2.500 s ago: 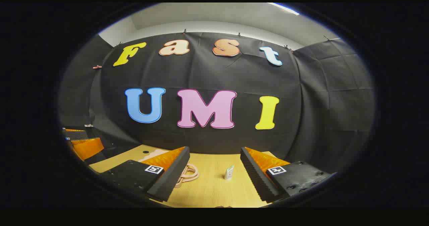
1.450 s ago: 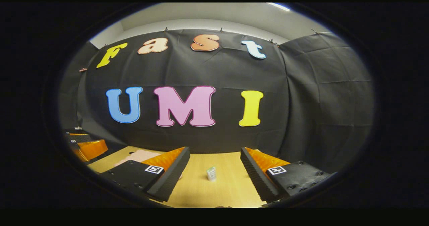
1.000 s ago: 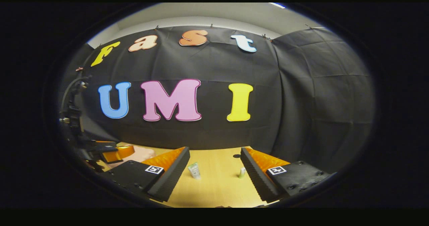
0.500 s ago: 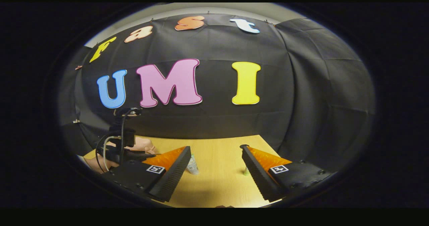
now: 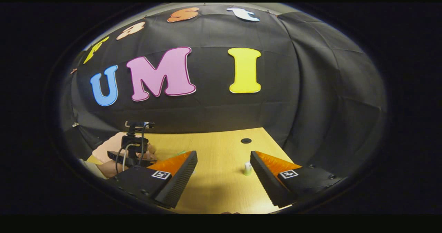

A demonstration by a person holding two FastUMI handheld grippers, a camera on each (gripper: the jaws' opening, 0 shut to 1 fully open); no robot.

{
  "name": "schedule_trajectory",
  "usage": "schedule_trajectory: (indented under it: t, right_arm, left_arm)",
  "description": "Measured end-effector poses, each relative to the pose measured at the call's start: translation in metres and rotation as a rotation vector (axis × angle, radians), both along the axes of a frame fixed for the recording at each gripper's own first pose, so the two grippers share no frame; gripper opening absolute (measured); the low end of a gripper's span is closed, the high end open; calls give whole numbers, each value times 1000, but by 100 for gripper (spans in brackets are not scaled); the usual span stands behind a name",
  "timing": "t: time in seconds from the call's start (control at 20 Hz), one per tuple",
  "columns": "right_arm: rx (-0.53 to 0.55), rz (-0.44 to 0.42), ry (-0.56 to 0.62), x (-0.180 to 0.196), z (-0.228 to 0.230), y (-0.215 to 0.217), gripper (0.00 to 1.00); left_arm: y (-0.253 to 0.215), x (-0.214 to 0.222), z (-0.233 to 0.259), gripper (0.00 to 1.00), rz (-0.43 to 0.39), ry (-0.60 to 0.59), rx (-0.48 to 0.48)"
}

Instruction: First open the suitcase, pack the skin care products into it, and then close the suitcase.

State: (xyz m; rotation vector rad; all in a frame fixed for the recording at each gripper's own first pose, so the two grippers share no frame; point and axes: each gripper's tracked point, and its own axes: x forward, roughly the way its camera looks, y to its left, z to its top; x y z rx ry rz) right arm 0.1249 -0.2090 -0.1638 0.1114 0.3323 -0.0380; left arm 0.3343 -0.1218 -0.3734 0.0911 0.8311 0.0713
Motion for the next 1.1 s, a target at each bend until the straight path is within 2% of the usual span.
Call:
schedule_trajectory:
  t: [0.05,0.1,0.15,0.35,0.45,0.55,0.65,0.8,1.0,1.1]
  right_arm:
    - [9,3,-5,0,3,1,98]
    - [18,4,-10,1,5,2,98]
    - [22,5,-10,2,4,4,98]
    - [-5,31,-20,4,7,17,98]
    - [-13,37,-40,4,13,26,98]
    - [-18,52,-54,2,20,39,98]
    - [-33,55,-70,1,23,48,98]
    - [-50,50,-70,-2,25,61,98]
    - [-84,30,-69,-10,28,76,97]
    - [-134,19,-80,-11,29,82,98]
  left_arm:
    - [-3,5,4,38,-12,-21,-16]
    - [-6,8,11,34,-28,-41,-38]
    - [-7,8,14,20,-37,-39,-45]
    - [-11,9,58,12,-66,-68,-85]
    - [-8,9,105,12,-93,-105,-121]
    - [22,4,159,12,-130,-142,-113]
    - [66,3,210,12,-136,-168,-93]
    - [152,-2,271,11,-68,-217,-119]
    - [293,-15,290,11,23,-239,-31]
    - [353,-22,280,11,69,-240,-25]
